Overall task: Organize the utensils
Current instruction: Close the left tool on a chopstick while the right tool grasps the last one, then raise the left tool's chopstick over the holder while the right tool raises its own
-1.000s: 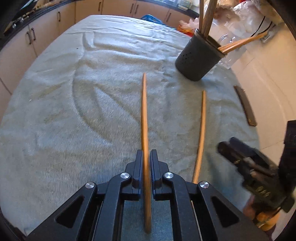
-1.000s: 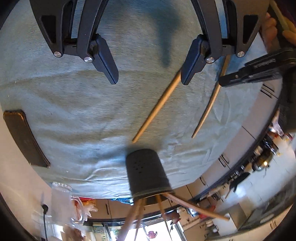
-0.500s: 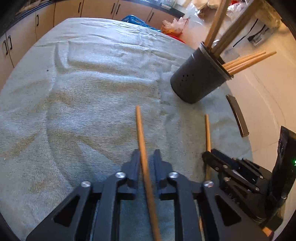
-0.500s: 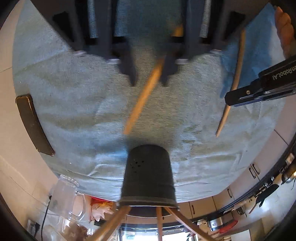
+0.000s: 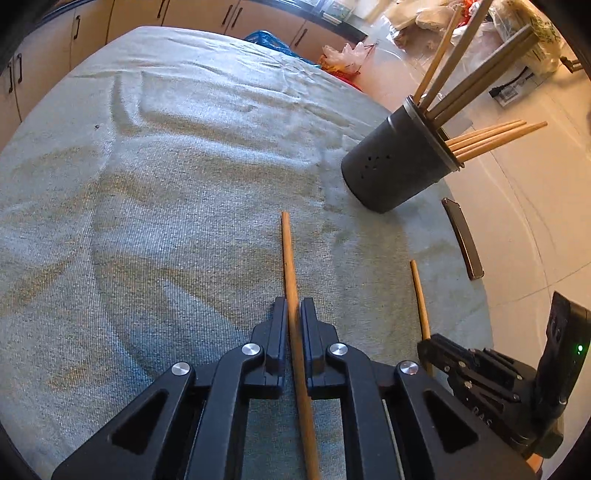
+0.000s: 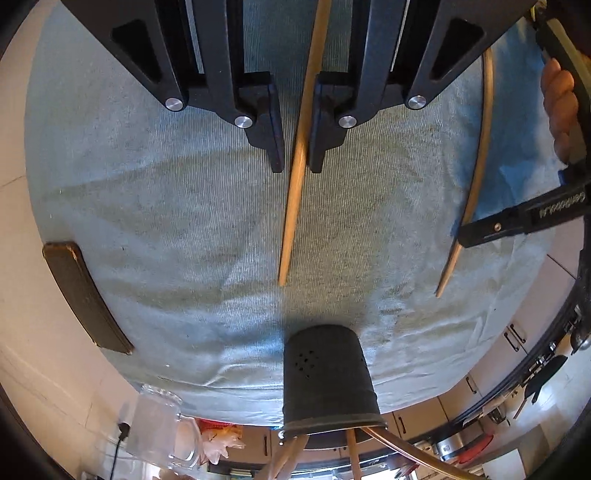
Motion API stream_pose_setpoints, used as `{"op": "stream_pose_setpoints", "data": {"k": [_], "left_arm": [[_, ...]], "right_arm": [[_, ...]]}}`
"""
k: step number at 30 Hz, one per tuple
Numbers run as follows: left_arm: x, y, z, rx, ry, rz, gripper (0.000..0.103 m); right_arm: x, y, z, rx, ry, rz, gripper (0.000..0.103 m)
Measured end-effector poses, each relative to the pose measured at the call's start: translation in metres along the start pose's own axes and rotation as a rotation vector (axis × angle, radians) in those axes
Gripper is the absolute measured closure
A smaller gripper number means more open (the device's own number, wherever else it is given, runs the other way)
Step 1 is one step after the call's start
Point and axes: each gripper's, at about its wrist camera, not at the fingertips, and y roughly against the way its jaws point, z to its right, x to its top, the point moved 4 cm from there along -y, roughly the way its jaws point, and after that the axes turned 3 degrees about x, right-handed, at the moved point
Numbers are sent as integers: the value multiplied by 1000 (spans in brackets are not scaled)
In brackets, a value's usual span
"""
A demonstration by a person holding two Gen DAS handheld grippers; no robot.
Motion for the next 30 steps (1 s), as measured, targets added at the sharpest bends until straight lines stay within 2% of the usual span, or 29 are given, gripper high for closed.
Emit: {"op": "stream_pose_setpoints", "data": {"k": [4, 9, 12, 17, 18, 22, 30], "left_arm": [[3, -2, -2, 7, 34, -30, 95], [7, -4, 4, 62, 23, -58, 95], [8, -6, 8, 103, 19, -43, 95], [7, -6, 14, 159, 11, -14, 97], [6, -4, 14, 163, 21, -12, 97], [-1, 15, 21, 163, 18, 32, 97], [-18, 74, 57, 148, -64, 179, 97]], "right_arm": [[11, -6, -4, -16, 68, -33, 88], [24, -12, -5, 2, 134, -68, 88], [29, -14, -6, 20, 172, -69, 88], [31, -14, -4, 77, 157, -38, 95], [30, -11, 0, 126, 125, -27, 96], [23, 13, 8, 182, 98, 55, 96], [16, 77, 23, 240, 67, 237, 96]]}}
